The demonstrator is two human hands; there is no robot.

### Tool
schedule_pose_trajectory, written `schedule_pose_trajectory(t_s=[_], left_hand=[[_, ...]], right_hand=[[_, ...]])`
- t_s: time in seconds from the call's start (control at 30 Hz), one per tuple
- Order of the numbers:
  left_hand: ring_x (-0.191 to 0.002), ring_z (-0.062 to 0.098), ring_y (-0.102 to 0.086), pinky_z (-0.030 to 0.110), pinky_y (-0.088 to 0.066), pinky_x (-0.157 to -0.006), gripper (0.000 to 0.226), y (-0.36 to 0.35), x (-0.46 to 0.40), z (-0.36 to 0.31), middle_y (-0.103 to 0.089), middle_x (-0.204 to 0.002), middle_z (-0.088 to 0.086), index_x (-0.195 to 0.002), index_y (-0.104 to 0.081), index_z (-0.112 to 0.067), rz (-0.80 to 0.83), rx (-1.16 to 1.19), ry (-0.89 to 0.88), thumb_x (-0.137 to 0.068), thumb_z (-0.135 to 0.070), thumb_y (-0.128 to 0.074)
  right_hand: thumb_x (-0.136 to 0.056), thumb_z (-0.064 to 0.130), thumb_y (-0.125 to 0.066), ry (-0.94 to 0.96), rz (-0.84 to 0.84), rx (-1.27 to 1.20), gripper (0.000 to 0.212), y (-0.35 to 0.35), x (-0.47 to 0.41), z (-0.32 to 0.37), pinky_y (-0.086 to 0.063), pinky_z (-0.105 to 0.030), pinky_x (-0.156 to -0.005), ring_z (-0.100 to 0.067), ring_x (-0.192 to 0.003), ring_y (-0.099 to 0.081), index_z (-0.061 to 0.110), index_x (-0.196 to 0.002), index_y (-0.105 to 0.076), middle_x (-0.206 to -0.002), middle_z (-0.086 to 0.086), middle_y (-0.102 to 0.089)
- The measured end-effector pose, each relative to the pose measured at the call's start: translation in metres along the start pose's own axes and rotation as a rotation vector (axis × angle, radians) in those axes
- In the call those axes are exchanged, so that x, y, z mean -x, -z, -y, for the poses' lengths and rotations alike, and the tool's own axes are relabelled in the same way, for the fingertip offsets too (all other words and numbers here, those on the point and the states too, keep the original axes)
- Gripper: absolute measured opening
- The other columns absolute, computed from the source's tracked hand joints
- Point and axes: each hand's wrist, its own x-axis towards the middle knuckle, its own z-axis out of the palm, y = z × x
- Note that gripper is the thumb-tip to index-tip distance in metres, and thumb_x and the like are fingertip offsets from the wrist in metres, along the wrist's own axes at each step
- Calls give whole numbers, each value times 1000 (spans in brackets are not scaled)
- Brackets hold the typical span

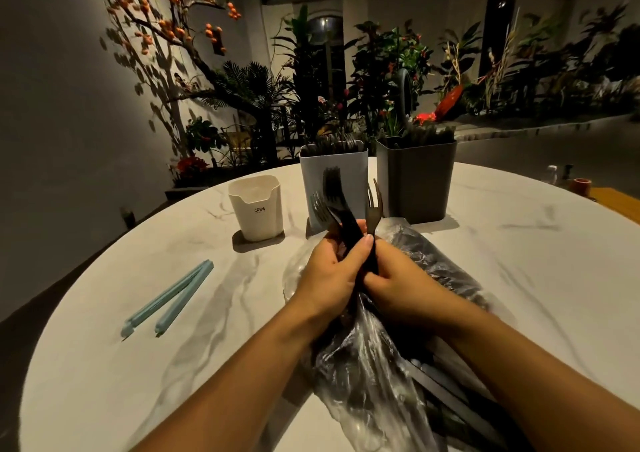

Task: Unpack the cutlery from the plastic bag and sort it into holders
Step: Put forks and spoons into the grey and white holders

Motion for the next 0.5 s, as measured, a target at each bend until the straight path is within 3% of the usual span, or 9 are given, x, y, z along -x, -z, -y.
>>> schedule_pose_trajectory(t_s=[0.13,0.23,0.33,0.5], left_hand=[[-103,2,-69,13,-52,-80,26,1,-1,0,-75,-110,-6,-121,-69,-14,27,16,38,-102,-22,-54],[-107,8,-69,18,-54,-86,30,3,-3,-2,-75,-113,3,-118,-70,-9,14,79,60,-104,-25,-48],[-114,17,-67,27,-52,-99,37,8,-6,-3,-74,-116,8,-119,-70,-4,15,104,74,-107,-24,-42],[-114,23,-68,36,-50,-105,43,13,-9,-4,-73,-115,15,-119,-69,2,-1,178,120,-108,-22,-36]], right_hand=[[-97,10,-47,41,-26,129,33,-2,0,1,-51,-39,-97,-12,-107,-61,17,-129,-52,-116,0,-64],[-103,21,-45,65,-34,114,22,-2,1,5,-53,-37,-90,-9,-99,-63,18,-121,-58,-108,3,-67],[-105,33,-41,71,-16,102,26,0,4,9,-52,-30,-86,-1,-92,-62,23,-116,-62,-103,10,-67],[-104,36,-42,6,-52,80,30,-1,1,8,-53,-45,-88,-11,-90,-65,19,-108,-66,-96,3,-69]])
